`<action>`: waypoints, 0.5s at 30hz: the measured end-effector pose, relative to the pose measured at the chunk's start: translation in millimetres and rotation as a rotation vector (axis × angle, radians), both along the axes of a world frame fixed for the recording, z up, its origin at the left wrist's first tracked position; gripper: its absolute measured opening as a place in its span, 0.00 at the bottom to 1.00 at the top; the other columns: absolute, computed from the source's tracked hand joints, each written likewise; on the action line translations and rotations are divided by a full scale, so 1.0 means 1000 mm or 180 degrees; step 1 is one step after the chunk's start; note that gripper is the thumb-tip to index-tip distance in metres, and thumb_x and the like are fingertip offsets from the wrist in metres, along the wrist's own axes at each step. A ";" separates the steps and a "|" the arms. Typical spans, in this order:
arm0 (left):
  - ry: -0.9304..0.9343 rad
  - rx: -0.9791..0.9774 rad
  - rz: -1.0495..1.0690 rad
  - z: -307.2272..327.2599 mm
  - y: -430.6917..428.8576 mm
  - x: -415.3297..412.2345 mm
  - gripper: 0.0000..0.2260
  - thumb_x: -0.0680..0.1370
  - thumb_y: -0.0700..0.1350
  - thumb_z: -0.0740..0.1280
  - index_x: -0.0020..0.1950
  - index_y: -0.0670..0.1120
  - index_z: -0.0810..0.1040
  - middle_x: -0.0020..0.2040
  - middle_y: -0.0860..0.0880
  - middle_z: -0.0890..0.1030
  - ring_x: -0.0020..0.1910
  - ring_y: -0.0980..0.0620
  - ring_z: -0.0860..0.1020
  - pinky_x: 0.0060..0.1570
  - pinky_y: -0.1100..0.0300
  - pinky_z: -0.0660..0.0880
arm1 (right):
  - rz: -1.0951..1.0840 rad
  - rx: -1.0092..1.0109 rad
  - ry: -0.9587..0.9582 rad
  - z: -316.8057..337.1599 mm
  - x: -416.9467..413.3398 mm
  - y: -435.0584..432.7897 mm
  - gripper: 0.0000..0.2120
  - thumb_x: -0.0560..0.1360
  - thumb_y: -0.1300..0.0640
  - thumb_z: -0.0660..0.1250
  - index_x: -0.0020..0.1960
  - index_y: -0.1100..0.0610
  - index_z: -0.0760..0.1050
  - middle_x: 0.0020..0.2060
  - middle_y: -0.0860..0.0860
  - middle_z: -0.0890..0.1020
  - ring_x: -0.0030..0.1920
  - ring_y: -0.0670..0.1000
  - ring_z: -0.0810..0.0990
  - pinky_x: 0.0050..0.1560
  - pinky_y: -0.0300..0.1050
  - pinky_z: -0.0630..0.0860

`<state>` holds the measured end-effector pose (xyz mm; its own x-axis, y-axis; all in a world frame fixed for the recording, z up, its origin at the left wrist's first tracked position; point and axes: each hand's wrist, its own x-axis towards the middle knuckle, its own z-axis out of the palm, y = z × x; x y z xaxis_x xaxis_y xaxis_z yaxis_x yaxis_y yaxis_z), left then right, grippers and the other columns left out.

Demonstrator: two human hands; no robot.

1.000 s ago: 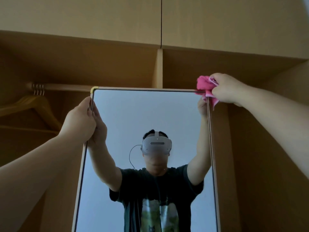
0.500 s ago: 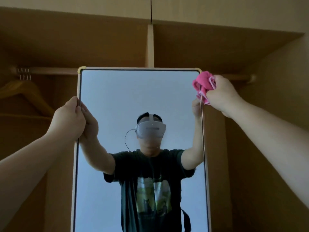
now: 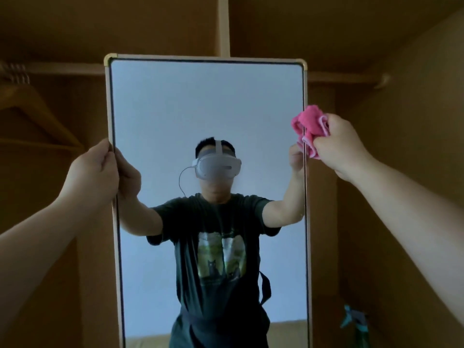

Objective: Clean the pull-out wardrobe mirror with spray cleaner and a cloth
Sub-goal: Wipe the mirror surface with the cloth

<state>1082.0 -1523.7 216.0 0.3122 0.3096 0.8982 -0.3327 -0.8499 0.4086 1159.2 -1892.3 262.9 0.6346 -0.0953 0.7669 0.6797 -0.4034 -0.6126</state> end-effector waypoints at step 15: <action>0.0383 -0.0109 -0.0262 -0.053 0.028 0.006 0.10 0.83 0.49 0.54 0.46 0.56 0.72 0.39 0.58 0.79 0.39 0.55 0.78 0.35 0.60 0.75 | -0.0232 -0.0125 0.0095 -0.050 -0.006 0.003 0.15 0.76 0.63 0.67 0.62 0.57 0.74 0.50 0.53 0.80 0.49 0.52 0.82 0.50 0.56 0.82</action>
<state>1087.8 -1495.9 163.3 0.4426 0.3083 0.8421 -0.3478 -0.8065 0.4781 1153.6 -1889.0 213.0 0.6498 -0.1121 0.7518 0.6293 -0.4753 -0.6149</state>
